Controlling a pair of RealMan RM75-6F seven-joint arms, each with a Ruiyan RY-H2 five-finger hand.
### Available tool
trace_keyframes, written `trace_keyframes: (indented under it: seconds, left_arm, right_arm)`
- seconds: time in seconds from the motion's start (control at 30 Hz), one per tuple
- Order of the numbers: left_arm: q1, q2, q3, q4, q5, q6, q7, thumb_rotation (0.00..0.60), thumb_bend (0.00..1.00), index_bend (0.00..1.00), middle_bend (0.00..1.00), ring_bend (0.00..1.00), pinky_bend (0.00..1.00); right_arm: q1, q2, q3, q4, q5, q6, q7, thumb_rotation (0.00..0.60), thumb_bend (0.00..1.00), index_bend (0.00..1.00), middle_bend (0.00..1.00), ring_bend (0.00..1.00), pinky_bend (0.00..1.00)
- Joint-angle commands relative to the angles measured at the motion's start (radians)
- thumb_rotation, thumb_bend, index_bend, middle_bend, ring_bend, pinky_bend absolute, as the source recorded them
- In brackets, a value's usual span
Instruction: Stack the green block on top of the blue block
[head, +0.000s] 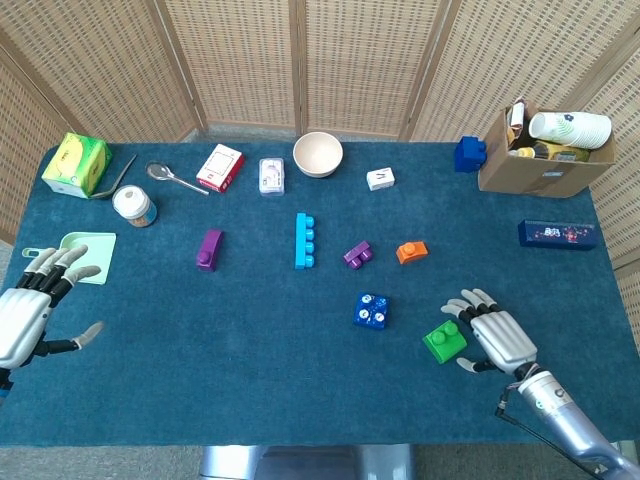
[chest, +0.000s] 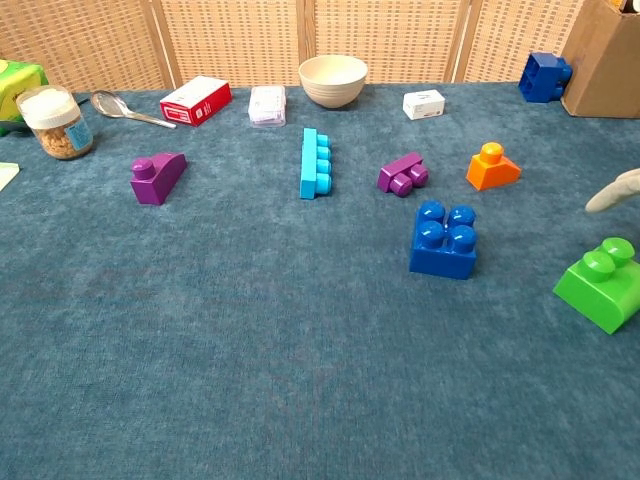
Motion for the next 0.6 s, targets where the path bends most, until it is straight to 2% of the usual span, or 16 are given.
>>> trace_keyframes:
  seconds: [0.03, 0.33, 0.6]
  left_arm:
    - [0.005, 0.002, -0.002, -0.003, 0.003, -0.001, -0.004, 0.492, 0.34, 0.21, 0.07, 0.00, 0.00]
    - [0.018, 0.004, -0.013, 0.000, 0.009, -0.005, -0.027, 0.490, 0.34, 0.21, 0.07, 0.00, 0.00]
    - [0.025, 0.001, -0.023, 0.005, 0.012, -0.012, -0.040, 0.497, 0.34, 0.21, 0.06, 0.00, 0.00]
  right_arm:
    - [0.007, -0.011, -0.007, 0.015, -0.012, 0.005, 0.010, 0.553, 0.19, 0.17, 0.18, 0.00, 0.00]
    - [0.035, -0.030, -0.020, 0.053, -0.029, -0.015, 0.001, 0.550, 0.19, 0.18, 0.18, 0.00, 0.00]
    - [0.052, -0.039, -0.030, 0.068, -0.027, -0.033, -0.014, 0.556, 0.19, 0.24, 0.18, 0.00, 0.00]
